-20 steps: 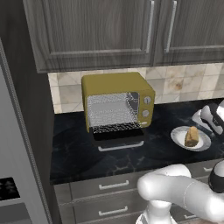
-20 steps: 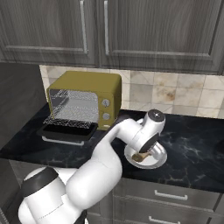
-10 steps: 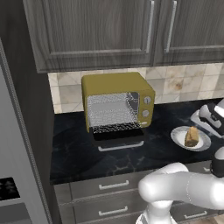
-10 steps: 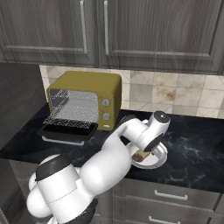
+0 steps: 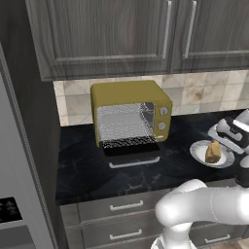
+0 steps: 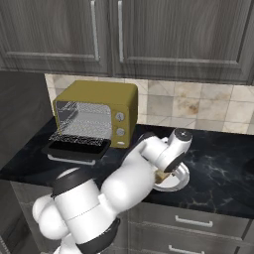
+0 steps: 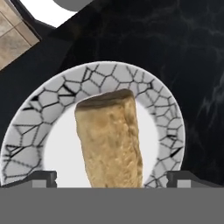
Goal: Pull the toaster oven rack outwards. Pick up the baguette from the plate and place it on the toaster oven rack. Close the toaster oven door fully and set the temperature to the lowest setting.
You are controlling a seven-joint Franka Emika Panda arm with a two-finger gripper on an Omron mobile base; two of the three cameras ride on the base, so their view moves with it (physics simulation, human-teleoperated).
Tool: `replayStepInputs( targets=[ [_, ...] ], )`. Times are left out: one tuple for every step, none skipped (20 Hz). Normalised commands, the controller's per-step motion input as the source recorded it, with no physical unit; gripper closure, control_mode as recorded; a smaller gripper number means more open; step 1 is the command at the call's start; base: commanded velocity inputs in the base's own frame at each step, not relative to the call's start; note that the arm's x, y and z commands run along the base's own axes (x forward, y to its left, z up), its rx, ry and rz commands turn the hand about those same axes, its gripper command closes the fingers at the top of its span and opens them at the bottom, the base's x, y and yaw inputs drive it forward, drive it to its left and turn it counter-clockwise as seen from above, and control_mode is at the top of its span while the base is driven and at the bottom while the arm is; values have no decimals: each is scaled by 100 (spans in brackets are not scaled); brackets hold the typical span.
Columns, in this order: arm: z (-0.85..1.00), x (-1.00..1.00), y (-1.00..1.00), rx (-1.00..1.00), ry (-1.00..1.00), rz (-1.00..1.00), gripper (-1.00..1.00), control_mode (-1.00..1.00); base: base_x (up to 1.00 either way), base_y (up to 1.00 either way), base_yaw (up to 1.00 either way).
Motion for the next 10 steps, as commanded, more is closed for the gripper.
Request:
replayStepInputs(
  targets=[
    [-19,18,0,0,0,0,-100,-100,0,0,0],
    [-20,18,0,0,0,0,-100,-100,0,0,0],
    [-21,19,0,0,0,0,-100,-100,0,0,0],
    [-22,19,0,0,0,0,-100,-100,0,0,0],
    [-24,19,0,0,0,0,-100,-100,0,0,0],
    [-24,21,0,0,0,0,-100,-100,0,0,0],
    [-25,21,0,0,0,0,-100,-100,0,0,0],
    [-25,21,0,0,0,0,-100,-100,0,0,0],
    [-26,22,0,0,0,0,-100,-100,0,0,0],
    [-26,21,0,0,0,0,-100,-100,0,0,0]
  ],
)
